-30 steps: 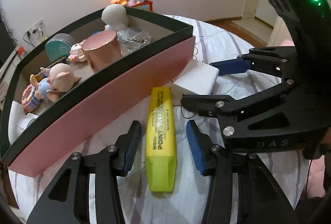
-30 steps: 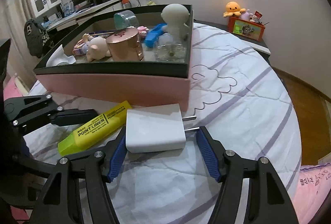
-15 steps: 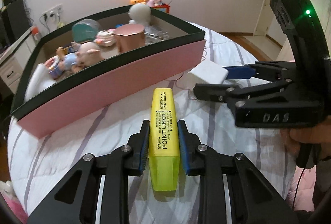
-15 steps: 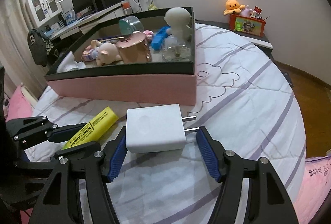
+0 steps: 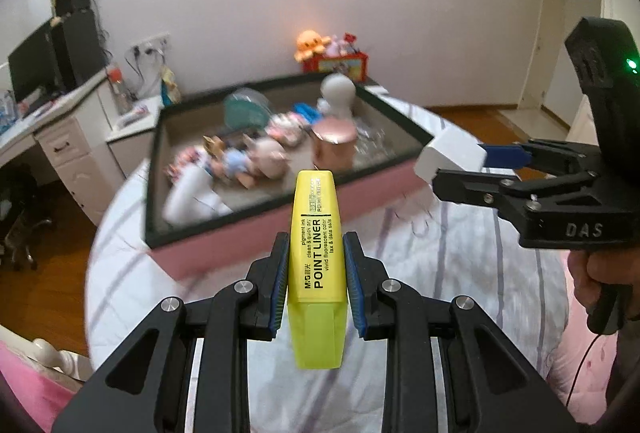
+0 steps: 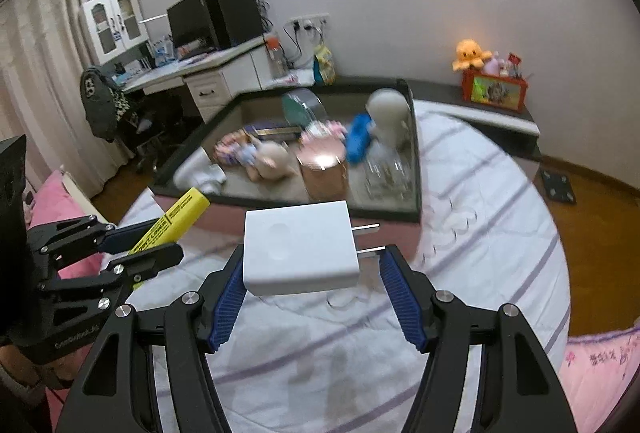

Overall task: Organize rigid objects
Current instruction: 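Carry the highlighter and charger into the box and release both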

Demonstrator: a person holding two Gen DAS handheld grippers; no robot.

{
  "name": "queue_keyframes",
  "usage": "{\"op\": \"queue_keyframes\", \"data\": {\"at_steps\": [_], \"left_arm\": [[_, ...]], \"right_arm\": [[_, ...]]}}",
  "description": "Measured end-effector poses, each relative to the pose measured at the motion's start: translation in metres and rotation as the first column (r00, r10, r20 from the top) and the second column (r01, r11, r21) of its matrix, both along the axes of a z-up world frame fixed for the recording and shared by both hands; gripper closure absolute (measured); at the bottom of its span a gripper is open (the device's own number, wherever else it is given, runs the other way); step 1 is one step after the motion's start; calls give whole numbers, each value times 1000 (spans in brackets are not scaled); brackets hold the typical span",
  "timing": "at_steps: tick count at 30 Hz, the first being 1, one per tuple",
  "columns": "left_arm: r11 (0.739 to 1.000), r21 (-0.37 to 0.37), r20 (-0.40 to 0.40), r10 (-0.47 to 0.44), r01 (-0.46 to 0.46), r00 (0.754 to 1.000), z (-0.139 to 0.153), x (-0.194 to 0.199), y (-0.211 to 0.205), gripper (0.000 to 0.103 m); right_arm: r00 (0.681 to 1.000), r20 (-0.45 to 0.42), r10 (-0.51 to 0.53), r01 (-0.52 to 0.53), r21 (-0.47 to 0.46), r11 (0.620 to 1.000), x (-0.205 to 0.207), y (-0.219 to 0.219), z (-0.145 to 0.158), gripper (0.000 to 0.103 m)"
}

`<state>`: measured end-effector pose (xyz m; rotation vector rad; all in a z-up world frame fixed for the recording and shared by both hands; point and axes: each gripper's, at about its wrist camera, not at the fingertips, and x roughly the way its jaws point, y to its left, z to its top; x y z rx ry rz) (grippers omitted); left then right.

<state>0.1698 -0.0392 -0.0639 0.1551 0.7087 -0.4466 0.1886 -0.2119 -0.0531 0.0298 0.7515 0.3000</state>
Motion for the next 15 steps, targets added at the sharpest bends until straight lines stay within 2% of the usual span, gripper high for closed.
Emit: {"op": "queue_keyframes", "data": {"at_steps": [9, 15], "left_arm": [[998, -32, 103, 59, -56, 993, 41, 28, 19, 77], [994, -75, 109, 89, -82, 990, 52, 59, 28, 77]], "right_arm": [[995, 98, 21, -18, -30, 999, 23, 17, 39, 36], [993, 118, 18, -14, -36, 999, 48, 21, 48, 36]]}}
